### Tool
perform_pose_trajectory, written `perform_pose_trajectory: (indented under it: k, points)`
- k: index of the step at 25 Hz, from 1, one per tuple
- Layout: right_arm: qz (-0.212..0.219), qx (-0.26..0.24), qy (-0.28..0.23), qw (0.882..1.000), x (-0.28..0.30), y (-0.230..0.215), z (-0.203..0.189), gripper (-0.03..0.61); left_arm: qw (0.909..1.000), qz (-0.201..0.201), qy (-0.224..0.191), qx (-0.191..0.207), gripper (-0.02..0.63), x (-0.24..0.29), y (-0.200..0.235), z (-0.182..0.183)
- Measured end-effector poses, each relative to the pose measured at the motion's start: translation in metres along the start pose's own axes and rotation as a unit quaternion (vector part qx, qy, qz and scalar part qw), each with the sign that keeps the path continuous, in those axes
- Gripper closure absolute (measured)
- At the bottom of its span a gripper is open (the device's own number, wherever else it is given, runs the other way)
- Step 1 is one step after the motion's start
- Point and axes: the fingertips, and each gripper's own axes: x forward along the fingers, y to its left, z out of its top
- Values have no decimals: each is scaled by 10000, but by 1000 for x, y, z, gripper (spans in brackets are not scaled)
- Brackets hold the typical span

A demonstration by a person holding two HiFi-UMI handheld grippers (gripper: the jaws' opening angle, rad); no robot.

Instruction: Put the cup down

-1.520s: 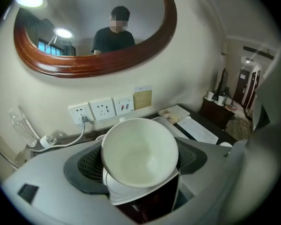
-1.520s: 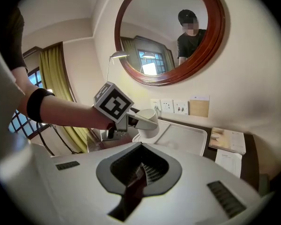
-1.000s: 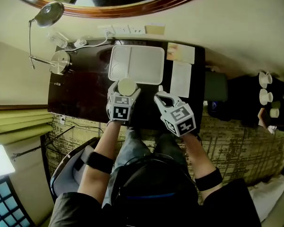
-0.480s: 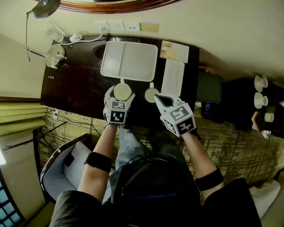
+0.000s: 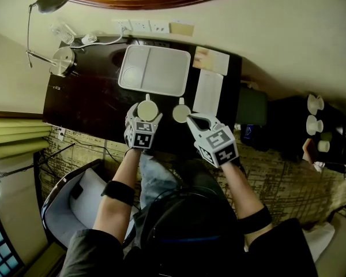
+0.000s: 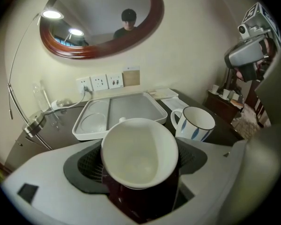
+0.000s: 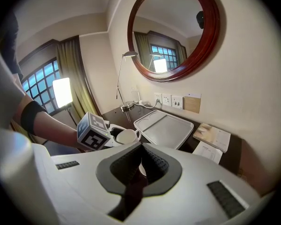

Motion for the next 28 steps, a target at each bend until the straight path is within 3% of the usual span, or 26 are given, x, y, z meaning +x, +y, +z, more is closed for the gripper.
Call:
perform_pose_trajectory:
  k: [13,15,18,28]
  points:
    - [36,-182,63,9998,-1,3,4,578,9993,146,-203,-284,190,7,5,-16]
    - [46,-188,75,9998,0,4,4,578,9991,148,-226,-328,164,6,5,-16]
    - [78,-202,80,9997,2,7,5,578,9993,112,-225,-259,110,4,4,-13]
    - [174,-175,-20,9997,2,11,15,578,9992,268,-290,80,109,-30,9,6]
